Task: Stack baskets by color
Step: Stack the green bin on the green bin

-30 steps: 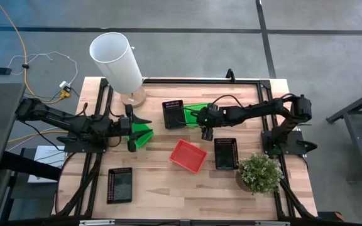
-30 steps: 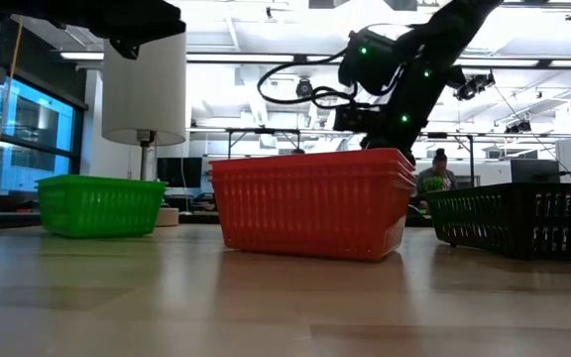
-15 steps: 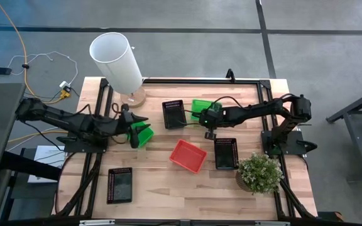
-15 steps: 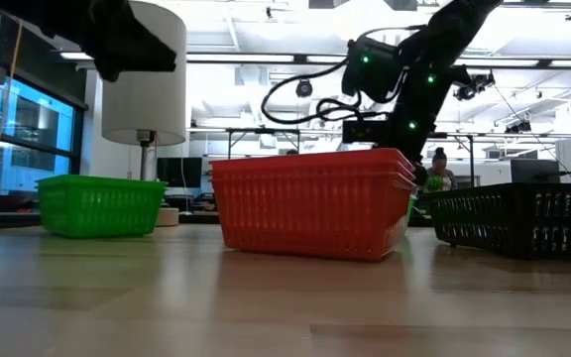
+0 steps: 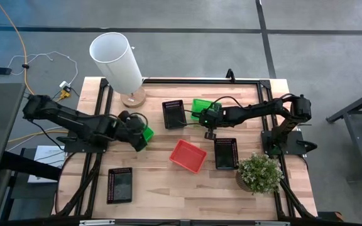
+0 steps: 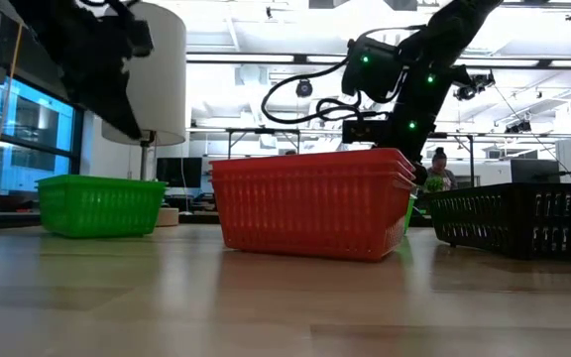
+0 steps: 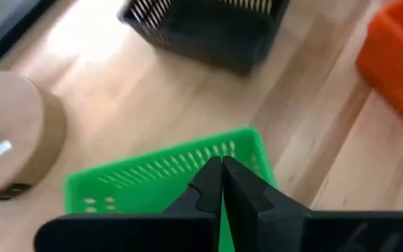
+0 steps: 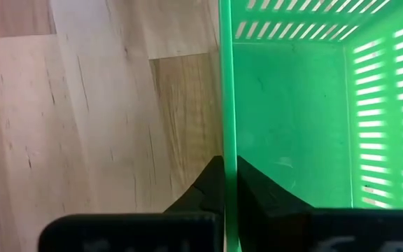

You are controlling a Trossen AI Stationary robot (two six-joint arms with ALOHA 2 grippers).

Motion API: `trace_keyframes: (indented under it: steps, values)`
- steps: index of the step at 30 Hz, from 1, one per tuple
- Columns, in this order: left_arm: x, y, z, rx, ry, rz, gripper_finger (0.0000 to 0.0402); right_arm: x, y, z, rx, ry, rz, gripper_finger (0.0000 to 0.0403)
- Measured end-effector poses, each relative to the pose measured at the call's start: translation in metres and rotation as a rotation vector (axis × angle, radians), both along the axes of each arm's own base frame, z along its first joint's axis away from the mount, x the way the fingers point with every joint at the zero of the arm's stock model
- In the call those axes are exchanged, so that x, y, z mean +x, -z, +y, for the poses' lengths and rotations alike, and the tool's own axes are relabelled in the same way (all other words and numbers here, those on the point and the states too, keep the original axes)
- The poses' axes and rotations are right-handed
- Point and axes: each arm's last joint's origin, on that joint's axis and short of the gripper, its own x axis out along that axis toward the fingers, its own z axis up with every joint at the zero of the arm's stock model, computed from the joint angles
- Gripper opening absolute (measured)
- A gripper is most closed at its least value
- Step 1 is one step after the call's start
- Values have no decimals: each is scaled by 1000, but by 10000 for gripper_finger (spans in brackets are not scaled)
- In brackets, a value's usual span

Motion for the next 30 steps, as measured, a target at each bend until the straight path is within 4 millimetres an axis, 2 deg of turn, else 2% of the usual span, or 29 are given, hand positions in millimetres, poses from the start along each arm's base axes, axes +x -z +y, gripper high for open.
trace_keyframes:
  steps: [7, 13, 17, 24, 30]
  values:
    - [16, 28, -3, -126, 61, 168, 0, 0, 0, 0, 3, -2, -1, 1]
    - [25, 45, 11, -67, 59, 284, 0, 0, 0, 0, 4, -3, -2, 0]
    - [35, 52, 25, -63, 41, 259, 0, 1, 0, 0, 2, -17, -11, 0]
    - [62, 69, 33, -105, 207, 182, 0, 3, -1, 0, -4, -29, -30, 0]
    - [70, 77, 50, -64, 159, 168, 0, 5, -2, 1, 14, -43, -48, 0]
